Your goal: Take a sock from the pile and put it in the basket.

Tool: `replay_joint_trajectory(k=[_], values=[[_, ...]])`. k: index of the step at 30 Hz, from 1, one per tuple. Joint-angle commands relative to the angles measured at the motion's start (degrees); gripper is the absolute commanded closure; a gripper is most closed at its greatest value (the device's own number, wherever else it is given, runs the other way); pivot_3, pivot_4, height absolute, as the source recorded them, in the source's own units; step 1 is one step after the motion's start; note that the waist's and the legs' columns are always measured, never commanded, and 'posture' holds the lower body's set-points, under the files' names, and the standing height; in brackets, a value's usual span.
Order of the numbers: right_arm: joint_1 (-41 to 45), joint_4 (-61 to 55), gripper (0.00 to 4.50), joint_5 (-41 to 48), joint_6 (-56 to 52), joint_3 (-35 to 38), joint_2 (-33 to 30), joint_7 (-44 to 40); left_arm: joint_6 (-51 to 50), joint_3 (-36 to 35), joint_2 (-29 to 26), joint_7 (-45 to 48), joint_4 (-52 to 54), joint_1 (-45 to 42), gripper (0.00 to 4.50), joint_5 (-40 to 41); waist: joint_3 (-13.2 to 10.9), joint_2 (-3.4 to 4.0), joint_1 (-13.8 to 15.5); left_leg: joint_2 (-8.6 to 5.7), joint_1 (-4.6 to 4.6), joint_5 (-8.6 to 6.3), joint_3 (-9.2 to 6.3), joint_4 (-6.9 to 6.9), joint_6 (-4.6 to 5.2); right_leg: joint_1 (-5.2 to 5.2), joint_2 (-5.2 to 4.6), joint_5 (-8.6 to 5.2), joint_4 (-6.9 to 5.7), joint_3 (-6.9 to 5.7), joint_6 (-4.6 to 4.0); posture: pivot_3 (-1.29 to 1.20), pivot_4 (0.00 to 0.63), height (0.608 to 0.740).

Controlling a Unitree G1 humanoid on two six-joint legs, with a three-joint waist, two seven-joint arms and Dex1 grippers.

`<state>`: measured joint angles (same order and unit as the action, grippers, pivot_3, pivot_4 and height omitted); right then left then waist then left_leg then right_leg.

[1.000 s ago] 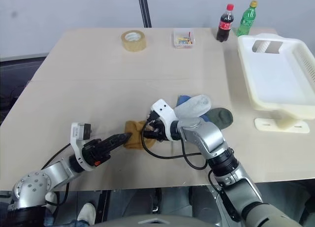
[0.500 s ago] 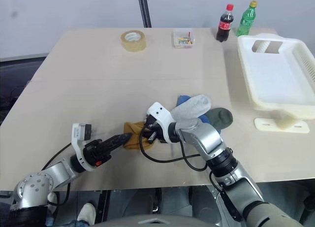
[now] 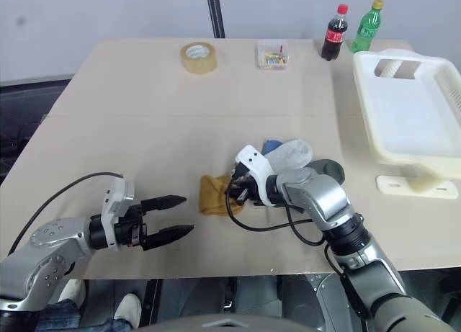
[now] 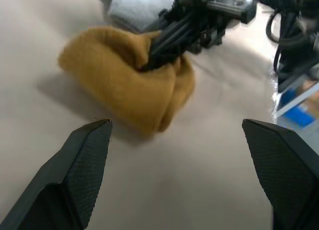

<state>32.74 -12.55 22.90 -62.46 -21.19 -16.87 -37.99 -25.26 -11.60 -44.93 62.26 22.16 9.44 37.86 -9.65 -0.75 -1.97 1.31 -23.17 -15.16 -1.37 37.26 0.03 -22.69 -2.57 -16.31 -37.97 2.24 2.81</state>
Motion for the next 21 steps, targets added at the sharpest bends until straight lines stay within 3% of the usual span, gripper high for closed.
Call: replay_joint_trajectory(k=[1,4,12,17,21], values=[[-0.4,-4.1,4.48,1.9,-1.7,2.6,-2.6,-0.9,5.0,-2.1,0.3,1.7,3.1,-0.4,0.0,-0.4,0.0,0.0,0.0,0.0,-0.15,0.0,-0.02,0.02,0.0,-0.12,-0.01,0.01,0.02,-0.03,0.01,0.0,0.15,0.74],[-0.2,-7.5,4.48,4.4,-4.2,6.0,-6.4,-2.0,7.2,-2.0,1.1,2.5,3.3,-0.2,0.0,-0.1,0.0,0.0,-0.1,-0.03,-0.65,0.01,-0.03,0.13,0.01,-0.59,-0.02,0.03,-0.07,-0.06,0.04,0.0,0.15,0.74],[0.5,-11.3,4.48,14.3,-11.9,16.0,-13.3,-5.7,9.2,0.4,7.8,2.5,3.7,-4.0,0.0,3.6,0.0,-0.02,0.0,-0.01,-0.67,0.0,-0.06,0.23,0.04,-0.54,0.25,0.03,-0.12,-0.11,0.06,0.0,0.15,0.74],[3.7,-8.0,4.48,19.7,-16.5,24.6,-22.5,-9.4,9.6,3.8,10.7,1.7,2.3,-8.0,0.0,2.8,0.0,0.02,0.3,-0.04,-0.66,0.01,-0.07,0.39,0.05,-0.5,0.33,0.03,-0.23,-0.1,0.06,0.0,0.15,0.74],[5.7,-3.7,4.48,20.6,-16.0,26.0,-31.4,-13.7,9.8,5.3,12.4,1.6,1.2,-9.9,0.0,2.8,0.0,0.03,0.3,-0.05,-0.63,0.0,-0.05,0.53,0.06,-0.46,0.47,0.03,-0.32,-0.08,0.06,0.0,0.15,0.74]])
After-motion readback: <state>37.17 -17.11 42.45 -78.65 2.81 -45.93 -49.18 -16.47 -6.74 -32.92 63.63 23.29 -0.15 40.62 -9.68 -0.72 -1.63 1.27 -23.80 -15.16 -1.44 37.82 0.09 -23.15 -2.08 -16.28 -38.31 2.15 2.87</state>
